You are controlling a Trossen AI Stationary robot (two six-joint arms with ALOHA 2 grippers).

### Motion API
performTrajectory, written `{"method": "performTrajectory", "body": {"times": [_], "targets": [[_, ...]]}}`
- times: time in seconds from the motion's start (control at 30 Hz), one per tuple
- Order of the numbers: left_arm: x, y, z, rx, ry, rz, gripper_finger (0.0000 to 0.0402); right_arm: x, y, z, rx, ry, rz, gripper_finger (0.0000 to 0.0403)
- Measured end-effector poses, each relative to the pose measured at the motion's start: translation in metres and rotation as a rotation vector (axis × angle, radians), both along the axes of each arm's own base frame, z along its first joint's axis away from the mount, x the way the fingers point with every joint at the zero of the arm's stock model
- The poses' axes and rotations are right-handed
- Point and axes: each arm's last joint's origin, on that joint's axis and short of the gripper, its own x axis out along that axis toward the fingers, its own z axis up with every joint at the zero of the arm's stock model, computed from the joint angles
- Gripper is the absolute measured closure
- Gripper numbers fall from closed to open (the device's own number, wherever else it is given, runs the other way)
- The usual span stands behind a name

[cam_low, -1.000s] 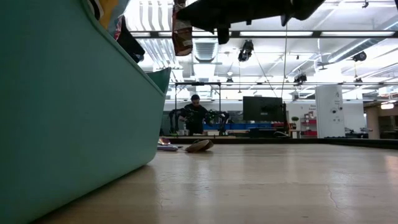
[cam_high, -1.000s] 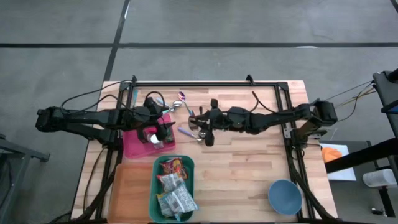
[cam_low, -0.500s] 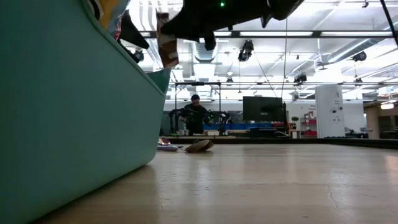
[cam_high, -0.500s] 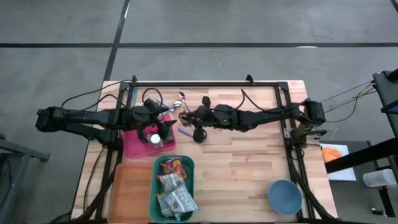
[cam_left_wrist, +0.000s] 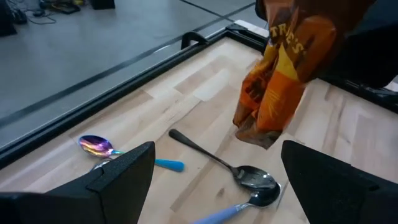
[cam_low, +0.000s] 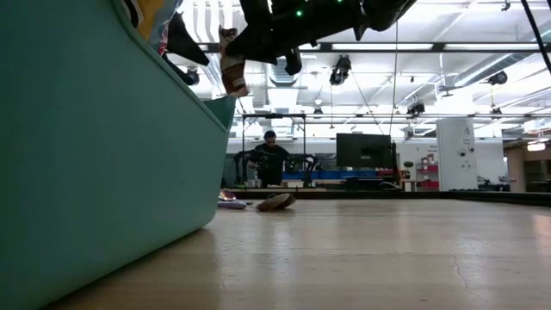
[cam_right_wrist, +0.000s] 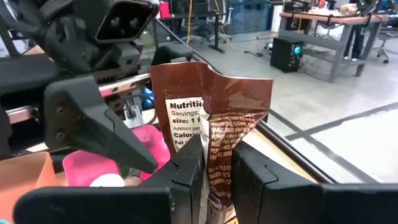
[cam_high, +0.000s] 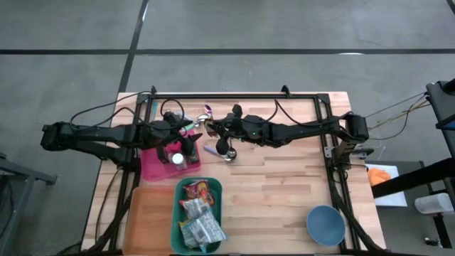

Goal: Pick & Place Food Item
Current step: Put the orange seasoning pack into the pink bin

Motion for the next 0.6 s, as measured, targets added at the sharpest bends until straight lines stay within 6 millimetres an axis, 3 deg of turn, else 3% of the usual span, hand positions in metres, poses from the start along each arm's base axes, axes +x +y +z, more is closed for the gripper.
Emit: {"method": "performTrajectory", "body": {"times": [0.27,0.6], "targets": [[0.0,0.0,0.0,-0.004,-0.01,0.015,0.0049,0.0,-0.002,0.0,0.01,-0.006,-0.034,0.0345],[0.008,-0.002,0.013,0.06,-0.115,-0.137,0.0049,0.0,-0.003,0.002,0.02,-0.008,-0.084,0.0345]]}}
